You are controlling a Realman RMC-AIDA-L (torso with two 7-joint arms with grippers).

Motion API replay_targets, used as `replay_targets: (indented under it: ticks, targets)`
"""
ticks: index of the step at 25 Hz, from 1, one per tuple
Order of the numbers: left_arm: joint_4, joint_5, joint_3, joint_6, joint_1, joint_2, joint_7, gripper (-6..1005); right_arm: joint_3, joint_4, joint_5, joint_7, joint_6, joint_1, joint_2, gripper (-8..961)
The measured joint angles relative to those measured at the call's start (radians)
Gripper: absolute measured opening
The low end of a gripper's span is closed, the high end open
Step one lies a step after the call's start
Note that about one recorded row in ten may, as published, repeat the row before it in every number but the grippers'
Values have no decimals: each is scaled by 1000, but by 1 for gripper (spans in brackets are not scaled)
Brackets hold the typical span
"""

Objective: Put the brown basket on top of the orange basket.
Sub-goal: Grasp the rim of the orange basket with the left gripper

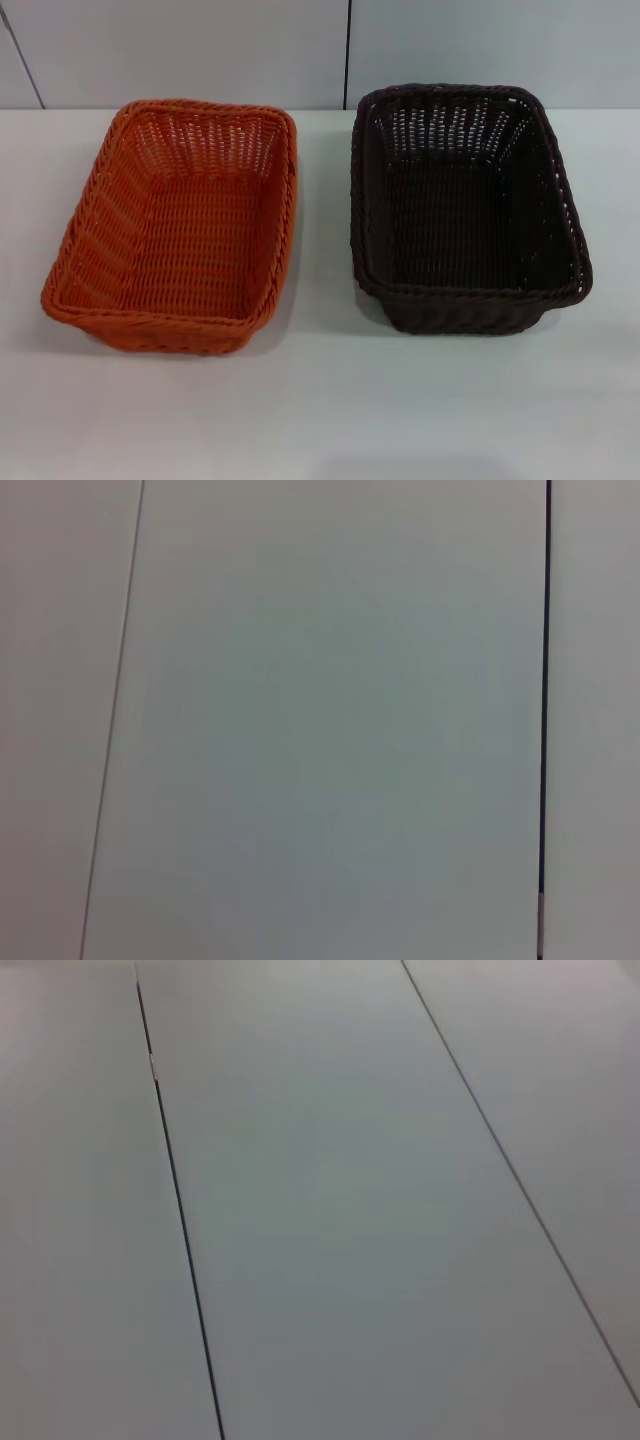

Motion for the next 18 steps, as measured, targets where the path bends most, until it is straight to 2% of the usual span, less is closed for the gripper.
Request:
replay_targets:
  ticks: [8,12,15,16,18]
  targets:
    - [-2,1,-2,-87,-9,3,-12,778,-6,6,-4,-1,2,5,-1,821]
    - [-31,32,40,-84,-2,10,-16,778,-7,6,-4,3,8,4,-2,822]
    - [-161,103,67,-203,10,40,-18,778,-7,6,-4,4,9,4,-3,821]
    - [-161,103,67,-203,10,40,-18,778,-7,6,-4,5,9,5,-2,821]
    - [-335,162,61,-382,55,68,-2,779,-8,6,-5,6,9,6,-2,821]
